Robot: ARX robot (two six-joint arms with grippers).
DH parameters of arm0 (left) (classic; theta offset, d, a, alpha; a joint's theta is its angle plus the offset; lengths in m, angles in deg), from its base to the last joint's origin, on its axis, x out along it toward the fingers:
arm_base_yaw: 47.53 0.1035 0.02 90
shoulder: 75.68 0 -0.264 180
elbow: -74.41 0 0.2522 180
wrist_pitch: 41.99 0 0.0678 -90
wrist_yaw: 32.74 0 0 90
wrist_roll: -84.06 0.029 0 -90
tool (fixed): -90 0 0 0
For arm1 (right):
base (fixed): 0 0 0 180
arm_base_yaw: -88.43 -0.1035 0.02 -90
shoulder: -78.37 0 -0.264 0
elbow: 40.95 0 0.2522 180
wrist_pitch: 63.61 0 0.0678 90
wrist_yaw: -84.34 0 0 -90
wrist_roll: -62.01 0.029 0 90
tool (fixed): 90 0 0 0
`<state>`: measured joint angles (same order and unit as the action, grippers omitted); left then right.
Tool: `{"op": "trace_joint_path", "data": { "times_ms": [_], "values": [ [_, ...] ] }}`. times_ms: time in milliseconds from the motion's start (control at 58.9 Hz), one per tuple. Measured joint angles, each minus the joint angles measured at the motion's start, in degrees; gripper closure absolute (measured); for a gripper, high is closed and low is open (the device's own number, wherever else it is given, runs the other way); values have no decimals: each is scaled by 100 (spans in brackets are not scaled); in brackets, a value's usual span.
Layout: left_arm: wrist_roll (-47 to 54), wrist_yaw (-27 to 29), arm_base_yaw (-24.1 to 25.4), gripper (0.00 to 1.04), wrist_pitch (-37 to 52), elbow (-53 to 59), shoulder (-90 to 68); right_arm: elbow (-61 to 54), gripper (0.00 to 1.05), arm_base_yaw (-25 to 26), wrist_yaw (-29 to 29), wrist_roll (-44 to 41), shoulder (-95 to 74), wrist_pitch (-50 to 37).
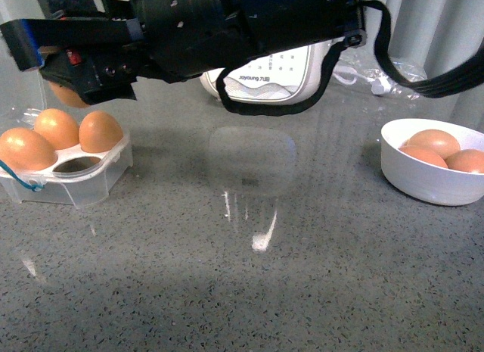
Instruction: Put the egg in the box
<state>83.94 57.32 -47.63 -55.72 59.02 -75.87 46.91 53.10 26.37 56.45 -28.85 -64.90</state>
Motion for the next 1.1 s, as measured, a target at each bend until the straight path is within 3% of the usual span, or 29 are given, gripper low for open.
{"op": "trace_joint_path", "data": {
  "times_ms": [458, 1104],
  "values": [
    [0, 2, 0, 7, 0, 0, 0, 675, 61, -273, -249, -553, -562, 673],
    [0, 0, 0, 7, 0, 0, 0, 772, 61, -293, -304, -793, -695, 861]
  ]
}}
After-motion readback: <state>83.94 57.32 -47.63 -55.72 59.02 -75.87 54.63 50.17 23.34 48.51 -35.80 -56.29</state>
